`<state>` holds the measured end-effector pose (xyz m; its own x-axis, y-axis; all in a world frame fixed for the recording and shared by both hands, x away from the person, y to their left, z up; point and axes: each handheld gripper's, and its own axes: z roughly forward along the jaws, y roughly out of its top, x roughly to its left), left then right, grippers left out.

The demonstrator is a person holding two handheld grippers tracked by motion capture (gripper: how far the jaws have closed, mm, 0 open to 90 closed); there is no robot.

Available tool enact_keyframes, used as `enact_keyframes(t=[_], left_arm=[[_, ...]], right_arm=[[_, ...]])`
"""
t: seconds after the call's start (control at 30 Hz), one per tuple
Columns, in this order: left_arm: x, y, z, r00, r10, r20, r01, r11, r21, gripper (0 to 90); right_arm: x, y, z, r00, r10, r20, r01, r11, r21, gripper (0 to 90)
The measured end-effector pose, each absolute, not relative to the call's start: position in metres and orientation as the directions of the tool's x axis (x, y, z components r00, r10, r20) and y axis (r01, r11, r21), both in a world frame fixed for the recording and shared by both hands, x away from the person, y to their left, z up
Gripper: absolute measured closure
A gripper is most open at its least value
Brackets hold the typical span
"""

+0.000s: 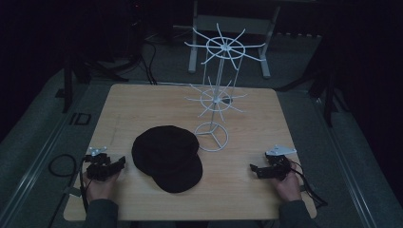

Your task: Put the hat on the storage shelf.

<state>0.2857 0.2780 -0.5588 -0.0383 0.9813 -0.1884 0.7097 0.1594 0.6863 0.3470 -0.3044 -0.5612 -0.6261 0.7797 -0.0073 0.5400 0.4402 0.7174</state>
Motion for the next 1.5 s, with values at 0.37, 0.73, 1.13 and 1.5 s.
enact_keyframes(t=[0.37,0.73,1.13,1.5], left_arm=[[0.277,0.266,-0.54,0.015,0.973,-0.231,0.688,0.158,0.709,40.6],[0.276,0.249,-0.523,0.067,0.959,-0.275,0.659,0.165,0.734,25.9],[0.274,0.219,-0.524,0.153,0.951,-0.27,0.696,0.09,0.712,16.5],[0.283,0.198,-0.534,0.161,0.96,-0.228,0.743,0.033,0.668,16.4]], right_arm=[[0.346,-0.304,-0.561,-0.611,0.791,-0.008,0.548,0.43,0.718,11.4],[0.345,-0.304,-0.561,-0.61,0.793,-0.008,0.548,0.429,0.718,11.5],[0.345,-0.303,-0.561,-0.608,0.794,-0.008,0.549,0.428,0.718,11.5],[0.345,-0.303,-0.561,-0.607,0.795,-0.008,0.55,0.427,0.718,11.5]])
